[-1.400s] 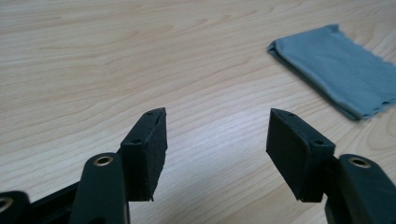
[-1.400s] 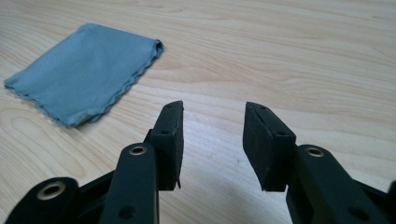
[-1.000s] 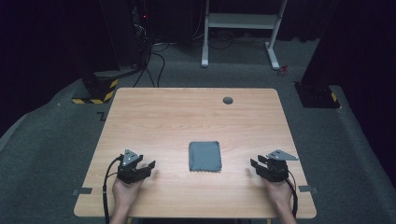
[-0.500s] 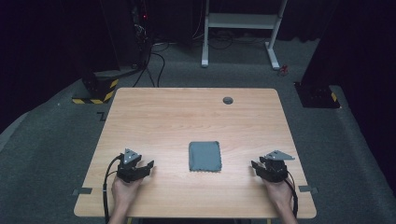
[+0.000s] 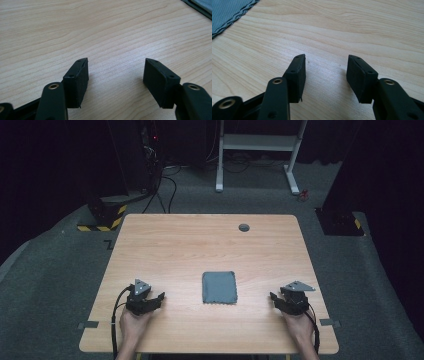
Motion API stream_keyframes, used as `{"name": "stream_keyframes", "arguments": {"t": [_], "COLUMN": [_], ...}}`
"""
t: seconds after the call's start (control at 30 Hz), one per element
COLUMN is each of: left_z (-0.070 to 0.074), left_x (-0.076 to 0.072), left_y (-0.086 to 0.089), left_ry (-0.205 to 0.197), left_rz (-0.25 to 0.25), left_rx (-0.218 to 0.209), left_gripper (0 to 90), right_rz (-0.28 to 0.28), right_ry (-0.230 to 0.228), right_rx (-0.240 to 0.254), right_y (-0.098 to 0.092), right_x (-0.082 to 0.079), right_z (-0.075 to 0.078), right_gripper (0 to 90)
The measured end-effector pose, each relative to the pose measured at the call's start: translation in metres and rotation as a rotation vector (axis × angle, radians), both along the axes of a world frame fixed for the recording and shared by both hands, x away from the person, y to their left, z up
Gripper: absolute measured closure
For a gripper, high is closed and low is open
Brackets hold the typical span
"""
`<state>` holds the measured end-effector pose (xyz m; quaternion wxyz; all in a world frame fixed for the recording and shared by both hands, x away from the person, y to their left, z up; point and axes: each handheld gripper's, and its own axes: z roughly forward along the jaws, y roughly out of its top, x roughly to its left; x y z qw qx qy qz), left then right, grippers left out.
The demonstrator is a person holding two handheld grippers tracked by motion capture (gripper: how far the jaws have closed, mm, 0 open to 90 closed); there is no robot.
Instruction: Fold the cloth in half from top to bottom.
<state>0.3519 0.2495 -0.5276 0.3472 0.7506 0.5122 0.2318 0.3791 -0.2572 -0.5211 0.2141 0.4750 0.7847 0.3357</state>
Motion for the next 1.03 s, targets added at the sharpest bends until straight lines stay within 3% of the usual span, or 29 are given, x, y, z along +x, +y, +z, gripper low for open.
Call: {"name": "stream_keyframes", "arguments": {"t": [0.3,1.03], "left_z": [-0.0003,-0.0006], "left_x": [0.0007,0.0005], "left_y": [-0.0017,-0.0027], "left_ry": [0.003,0.007], "left_rz": [-0.009,-0.012], "left_rx": [0.013,0.006], "left_gripper": [32.4,29.4], "right_rz": [-0.027,-0.029], "right_ry": [0.002,0.002], "right_rx": [0.004,0.004], "right_y": [-0.0017,-0.0018], "right_x": [0.0002,0.0003], "right_z": [-0.0012,-0.0014], "right_gripper": [38.7,38.4]}}
